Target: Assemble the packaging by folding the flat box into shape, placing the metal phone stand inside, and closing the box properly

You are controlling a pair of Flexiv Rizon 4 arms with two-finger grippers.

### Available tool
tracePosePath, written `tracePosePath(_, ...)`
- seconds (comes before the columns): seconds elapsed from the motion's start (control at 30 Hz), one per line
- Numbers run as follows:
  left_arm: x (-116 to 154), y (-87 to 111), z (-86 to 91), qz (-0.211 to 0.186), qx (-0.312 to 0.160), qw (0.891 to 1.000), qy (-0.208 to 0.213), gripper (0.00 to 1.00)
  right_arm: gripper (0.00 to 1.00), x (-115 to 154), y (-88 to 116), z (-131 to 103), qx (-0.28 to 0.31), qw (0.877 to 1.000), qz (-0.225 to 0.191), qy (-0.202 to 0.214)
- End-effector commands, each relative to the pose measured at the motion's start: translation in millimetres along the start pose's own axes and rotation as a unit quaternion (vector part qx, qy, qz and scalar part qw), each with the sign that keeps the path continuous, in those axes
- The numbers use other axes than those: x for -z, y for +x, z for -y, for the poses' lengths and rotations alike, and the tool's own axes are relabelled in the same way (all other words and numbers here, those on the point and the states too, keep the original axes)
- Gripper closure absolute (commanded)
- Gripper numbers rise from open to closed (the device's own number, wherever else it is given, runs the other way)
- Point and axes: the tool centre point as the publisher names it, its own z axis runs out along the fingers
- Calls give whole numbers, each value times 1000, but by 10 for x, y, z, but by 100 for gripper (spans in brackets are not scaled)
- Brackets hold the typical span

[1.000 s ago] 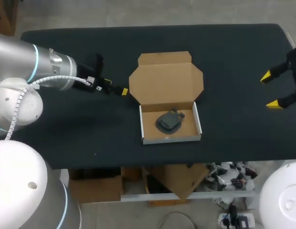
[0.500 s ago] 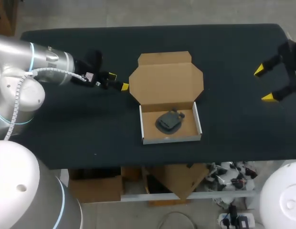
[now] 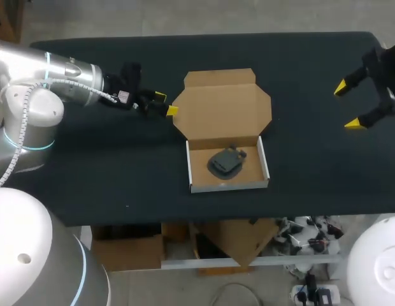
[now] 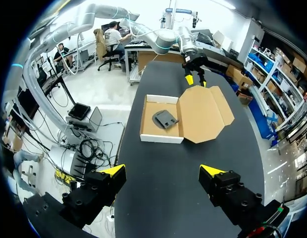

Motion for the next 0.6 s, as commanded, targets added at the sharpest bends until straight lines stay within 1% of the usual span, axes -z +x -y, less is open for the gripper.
tracePosePath(0.03,-109,-38,38,-32,-5,999,-3,0,0,-13,-30,-21,1,1000,-3,3)
tracePosePath(0.13,-151,-17,47,-47,-11,999,-1,0,0,-24,-43,-23,1,1000,-4,5)
tracePosePath(0.17,-166,-9,49,-51,-13,999,-2,5,0,-24,-46,-24,1,1000,-4,5)
tracePosePath(0.27,-203,13,54,-62,-18,998,-2,7,0,-28,-54,-29,0,1000,-5,7)
tracePosePath(0.43,-265,51,68,-76,-25,997,-6,24,0,-38,-63,-40,0,1000,-6,10)
tracePosePath(0.53,-304,82,75,-86,-30,996,-9,27,0,-43,-72,-53,1,1000,-7,13)
tracePosePath(0.57,-320,95,78,-86,-31,996,-11,33,0,-45,-76,-57,1,1000,-7,14)
tracePosePath(0.6,-335,107,82,-88,-33,995,-13,34,0,-47,-81,-61,2,1000,-8,17)
